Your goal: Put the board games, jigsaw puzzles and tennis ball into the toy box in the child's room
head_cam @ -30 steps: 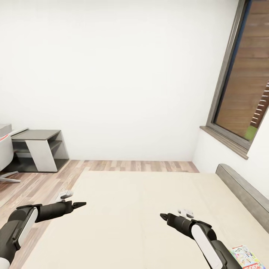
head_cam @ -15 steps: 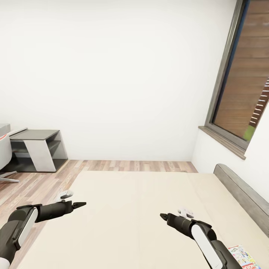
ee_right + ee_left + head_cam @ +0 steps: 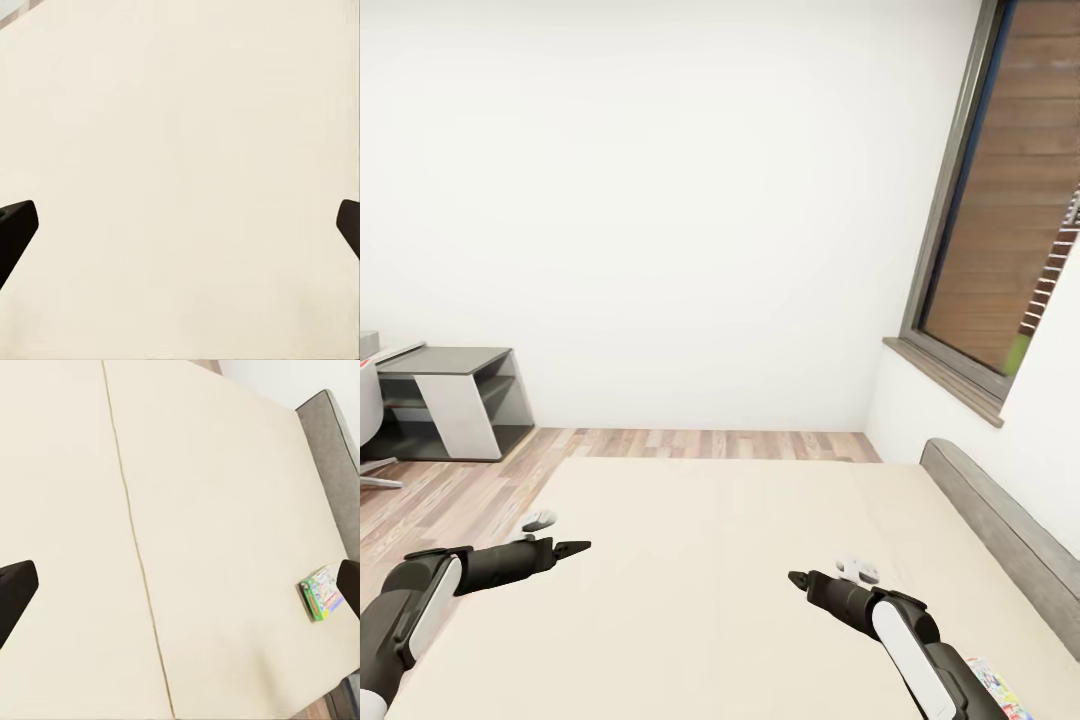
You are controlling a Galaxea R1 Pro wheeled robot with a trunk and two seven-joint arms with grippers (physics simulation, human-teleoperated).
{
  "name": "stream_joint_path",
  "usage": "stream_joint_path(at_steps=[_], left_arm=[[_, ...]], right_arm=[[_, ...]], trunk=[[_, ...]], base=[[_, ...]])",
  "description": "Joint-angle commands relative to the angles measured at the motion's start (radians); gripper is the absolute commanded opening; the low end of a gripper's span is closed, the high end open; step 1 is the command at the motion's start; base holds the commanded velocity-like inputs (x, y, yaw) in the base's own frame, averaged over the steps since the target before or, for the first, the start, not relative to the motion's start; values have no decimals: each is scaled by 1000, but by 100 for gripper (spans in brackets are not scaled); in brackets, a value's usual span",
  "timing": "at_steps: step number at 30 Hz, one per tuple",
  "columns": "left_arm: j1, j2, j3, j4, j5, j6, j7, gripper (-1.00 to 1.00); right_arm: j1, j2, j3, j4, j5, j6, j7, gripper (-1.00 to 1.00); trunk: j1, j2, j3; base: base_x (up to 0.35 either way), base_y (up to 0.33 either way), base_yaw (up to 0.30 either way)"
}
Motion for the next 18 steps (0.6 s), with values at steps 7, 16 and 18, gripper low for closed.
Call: stream_joint_path(at_steps=[7,16,18], left_arm=[[-1,0,1,0,1,5,-2,100],[-1,-1,1,0,1,5,-2,100],[-12,-12,13,-12,3,5,-14,100]], right_arm=[[-1,-1,3,-1,-10,1,-10,100],[-1,-1,3,-1,-10,1,-10,100],[-12,-3,-9,10,2,-8,-20,100]], trunk=[[1,-2,-1],[1,-2,-1],[1,-2,-1]], base=[[0,-239,0],[0,-224,0],[0,0,0]])
